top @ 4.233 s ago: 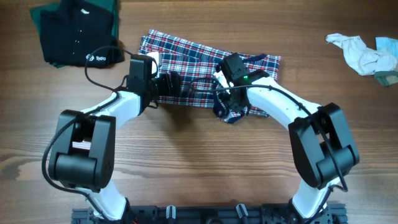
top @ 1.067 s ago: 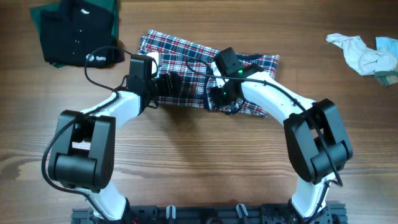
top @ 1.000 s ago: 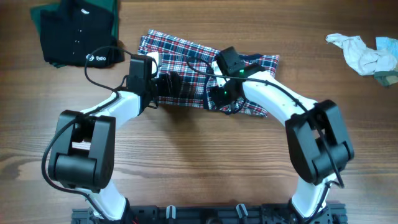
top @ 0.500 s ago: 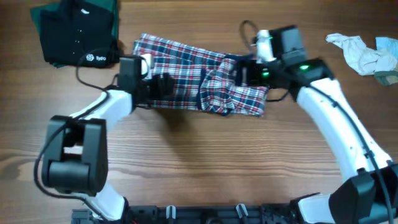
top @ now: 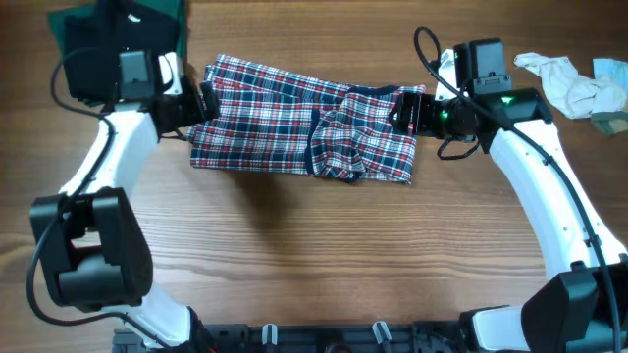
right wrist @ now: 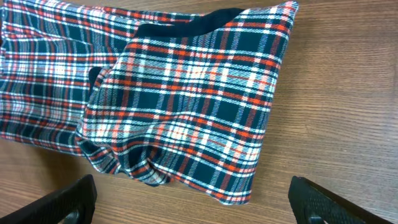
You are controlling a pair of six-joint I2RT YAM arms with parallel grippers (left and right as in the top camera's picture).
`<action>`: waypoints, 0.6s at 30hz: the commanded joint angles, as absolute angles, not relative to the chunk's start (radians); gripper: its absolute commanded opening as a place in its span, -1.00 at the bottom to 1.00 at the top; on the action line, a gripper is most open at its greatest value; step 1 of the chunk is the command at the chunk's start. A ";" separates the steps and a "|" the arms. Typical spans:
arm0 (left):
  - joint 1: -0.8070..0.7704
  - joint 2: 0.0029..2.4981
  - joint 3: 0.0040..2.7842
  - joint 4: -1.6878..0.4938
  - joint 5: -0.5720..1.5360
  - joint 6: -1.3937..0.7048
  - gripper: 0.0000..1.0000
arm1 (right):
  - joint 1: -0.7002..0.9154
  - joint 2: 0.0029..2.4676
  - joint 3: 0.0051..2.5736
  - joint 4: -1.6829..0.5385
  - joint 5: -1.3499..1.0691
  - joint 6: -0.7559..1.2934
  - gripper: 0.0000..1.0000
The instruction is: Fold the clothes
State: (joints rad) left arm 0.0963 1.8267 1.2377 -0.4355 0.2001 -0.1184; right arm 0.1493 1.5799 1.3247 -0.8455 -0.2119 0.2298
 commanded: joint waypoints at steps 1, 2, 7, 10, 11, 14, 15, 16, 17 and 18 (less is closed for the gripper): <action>0.136 1.863 1.248 -0.429 0.239 -0.046 1.00 | 0.150 1.564 1.334 -0.849 -0.224 0.209 0.99; 0.136 1.875 1.248 -0.423 0.239 -0.028 1.00 | 0.150 1.564 1.334 -0.852 -0.230 0.209 0.99; 0.135 1.943 1.248 -0.393 0.300 -0.028 1.00 | 0.150 1.564 1.334 -0.873 -0.233 0.209 0.99; 0.135 1.977 1.248 -0.385 0.353 -0.030 1.00 | 0.150 1.564 1.334 -0.877 -0.233 0.209 0.99; 0.135 1.982 1.248 -0.385 0.364 -0.030 0.99 | 0.150 1.564 1.334 -0.877 -0.234 0.209 0.99; 0.131 1.985 1.248 -0.383 0.386 -0.030 0.99 | 0.150 1.564 1.334 -0.876 -0.234 0.209 0.99; 0.128 1.988 1.248 -0.383 0.385 -0.030 1.00 | 0.150 1.564 1.334 -0.876 -0.234 0.209 0.99; 0.126 1.993 1.248 -0.384 0.386 -0.030 1.00 | 0.150 1.564 1.334 -0.876 -0.234 0.209 1.00; 0.125 1.999 1.248 -0.385 0.385 -0.030 1.00 | 0.150 1.564 1.334 -0.877 -0.234 0.209 0.99; 0.123 2.012 1.248 -0.386 0.386 -0.030 1.00 | 0.150 1.564 1.334 -0.877 -0.234 0.209 0.99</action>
